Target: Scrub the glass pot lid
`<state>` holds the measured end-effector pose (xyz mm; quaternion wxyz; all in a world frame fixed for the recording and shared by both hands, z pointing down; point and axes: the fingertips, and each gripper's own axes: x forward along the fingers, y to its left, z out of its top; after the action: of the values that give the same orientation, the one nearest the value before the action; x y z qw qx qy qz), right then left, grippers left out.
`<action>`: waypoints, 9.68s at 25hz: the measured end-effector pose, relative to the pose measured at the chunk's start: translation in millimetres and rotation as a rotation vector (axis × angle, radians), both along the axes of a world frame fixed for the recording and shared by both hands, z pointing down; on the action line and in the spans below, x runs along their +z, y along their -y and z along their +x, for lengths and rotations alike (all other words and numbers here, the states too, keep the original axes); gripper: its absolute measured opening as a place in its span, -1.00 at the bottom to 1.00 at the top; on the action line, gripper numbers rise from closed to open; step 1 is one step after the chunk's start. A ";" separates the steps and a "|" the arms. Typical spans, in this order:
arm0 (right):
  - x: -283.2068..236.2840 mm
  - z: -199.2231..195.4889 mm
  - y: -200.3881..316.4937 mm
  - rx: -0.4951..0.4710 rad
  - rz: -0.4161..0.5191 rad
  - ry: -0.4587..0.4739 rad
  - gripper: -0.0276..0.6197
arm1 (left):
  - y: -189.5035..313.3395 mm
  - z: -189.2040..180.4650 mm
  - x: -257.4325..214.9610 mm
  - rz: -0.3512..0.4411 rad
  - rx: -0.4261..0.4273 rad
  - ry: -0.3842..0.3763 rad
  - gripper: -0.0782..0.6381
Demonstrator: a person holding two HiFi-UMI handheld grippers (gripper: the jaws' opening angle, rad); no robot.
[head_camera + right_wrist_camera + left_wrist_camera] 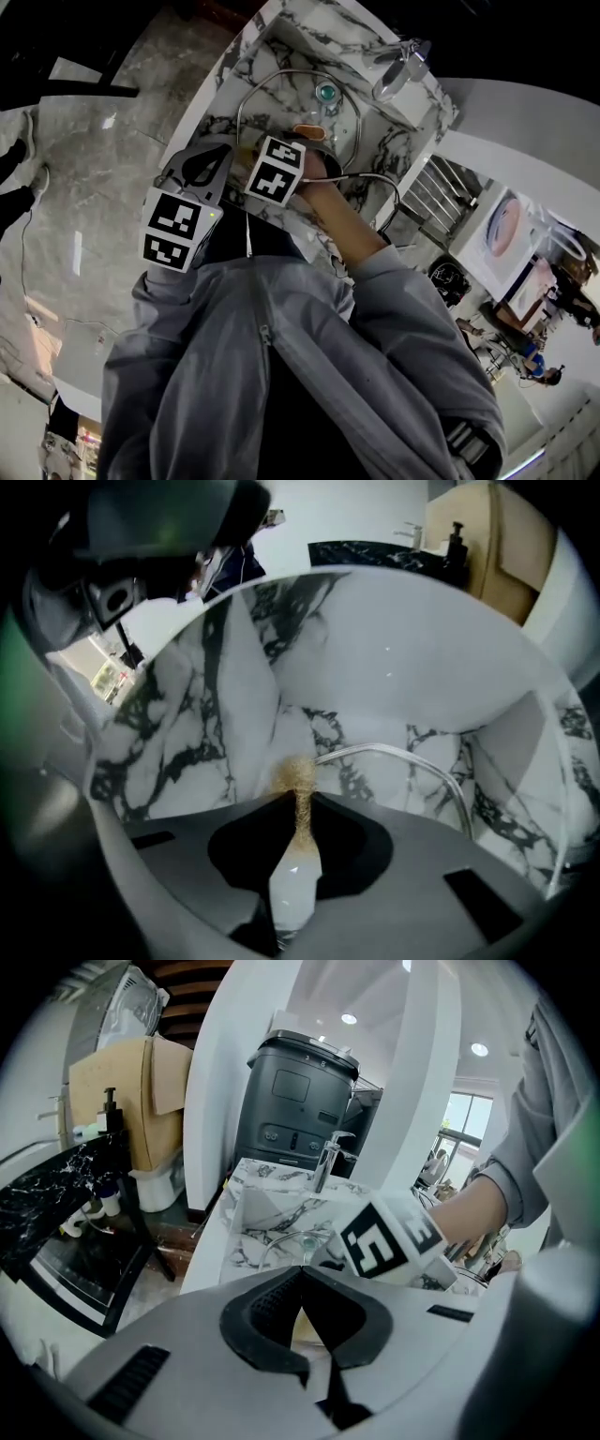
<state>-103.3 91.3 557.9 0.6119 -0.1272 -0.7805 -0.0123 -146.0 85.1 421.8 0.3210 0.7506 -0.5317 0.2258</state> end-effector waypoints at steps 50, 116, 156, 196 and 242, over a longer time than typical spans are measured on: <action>14.5 -5.0 72.7 -0.084 0.187 -0.011 -0.74 | 8.8 32.4 -0.8 0.001 0.081 -0.031 -0.74; 30.0 115.4 206.1 0.411 0.255 -0.002 -0.74 | 74.0 119.5 3.0 -0.020 0.293 -0.039 -0.74; 13.0 184.5 200.2 0.734 0.221 -0.123 -0.74 | 84.3 145.7 -7.7 0.014 0.372 -0.066 -0.74; 6.0 173.3 -13.9 0.452 -0.164 -0.208 -0.74 | 45.9 138.5 -23.0 0.038 0.331 -0.014 -0.74; -404.0 218.3 61.7 1.111 0.670 1.132 -0.74 | 21.2 145.5 -266.6 0.695 -0.059 0.121 -0.74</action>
<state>115.0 29.5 154.0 0.0531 0.4859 -0.8724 -0.0024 -0.4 63.9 155.2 0.0206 0.7846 -0.6161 0.0658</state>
